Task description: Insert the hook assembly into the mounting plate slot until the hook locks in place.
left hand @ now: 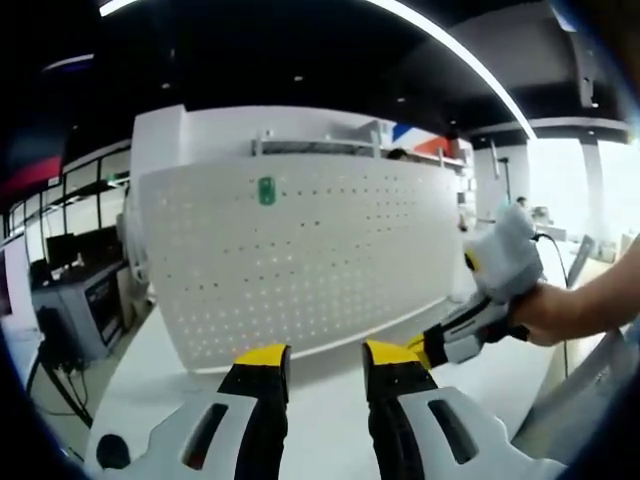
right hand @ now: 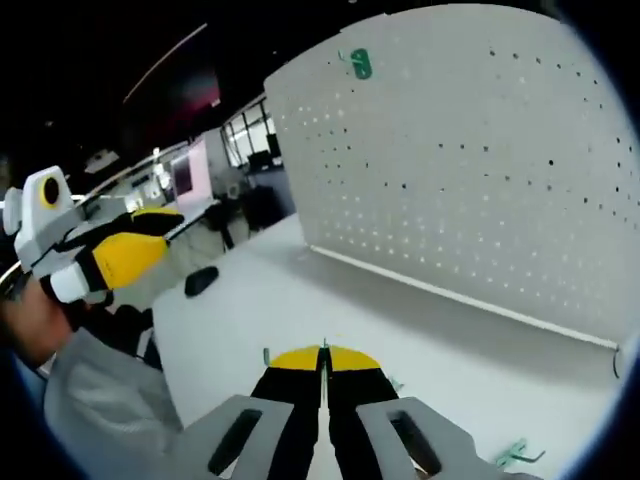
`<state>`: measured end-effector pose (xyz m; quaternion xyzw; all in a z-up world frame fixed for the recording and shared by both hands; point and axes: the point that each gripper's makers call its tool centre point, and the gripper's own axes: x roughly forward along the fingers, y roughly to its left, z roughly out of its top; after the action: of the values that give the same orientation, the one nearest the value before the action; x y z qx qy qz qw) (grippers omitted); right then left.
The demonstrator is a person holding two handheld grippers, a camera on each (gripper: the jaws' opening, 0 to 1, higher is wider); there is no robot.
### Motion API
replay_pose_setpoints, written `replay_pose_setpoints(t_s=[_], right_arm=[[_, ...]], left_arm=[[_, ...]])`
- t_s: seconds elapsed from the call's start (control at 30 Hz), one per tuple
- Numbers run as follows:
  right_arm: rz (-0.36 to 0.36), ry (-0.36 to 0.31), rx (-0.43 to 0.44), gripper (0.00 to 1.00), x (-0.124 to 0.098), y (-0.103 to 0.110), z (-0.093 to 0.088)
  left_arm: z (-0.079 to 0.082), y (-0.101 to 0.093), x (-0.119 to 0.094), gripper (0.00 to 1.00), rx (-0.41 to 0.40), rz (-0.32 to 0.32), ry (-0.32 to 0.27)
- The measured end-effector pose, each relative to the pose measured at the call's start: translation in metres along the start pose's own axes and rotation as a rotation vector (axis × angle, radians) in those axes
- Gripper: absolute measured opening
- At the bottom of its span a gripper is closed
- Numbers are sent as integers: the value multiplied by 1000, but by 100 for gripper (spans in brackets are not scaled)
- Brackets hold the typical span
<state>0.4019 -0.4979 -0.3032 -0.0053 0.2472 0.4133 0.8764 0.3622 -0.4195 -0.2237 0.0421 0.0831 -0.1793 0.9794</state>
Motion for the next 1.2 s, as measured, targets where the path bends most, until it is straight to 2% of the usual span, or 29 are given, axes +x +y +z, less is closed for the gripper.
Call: replay_pose_setpoints(t_s=[0.2,0.7,1.0,1.2], right_arm=[[36,-100,-31,0,-4,11,26],[89,-273,-95,0,-22,33,79],[138,-331,-131,0,-31,54,96],[162,-356,-145,0,-34,62,102]], left_arm=[[1,1,-3,30,3,3,-3],[14,-3,-4,31,20,-26,-15],[20,-9,-3,29,18,-64,-19],[29,-11,-1,26,18,-79,-34]])
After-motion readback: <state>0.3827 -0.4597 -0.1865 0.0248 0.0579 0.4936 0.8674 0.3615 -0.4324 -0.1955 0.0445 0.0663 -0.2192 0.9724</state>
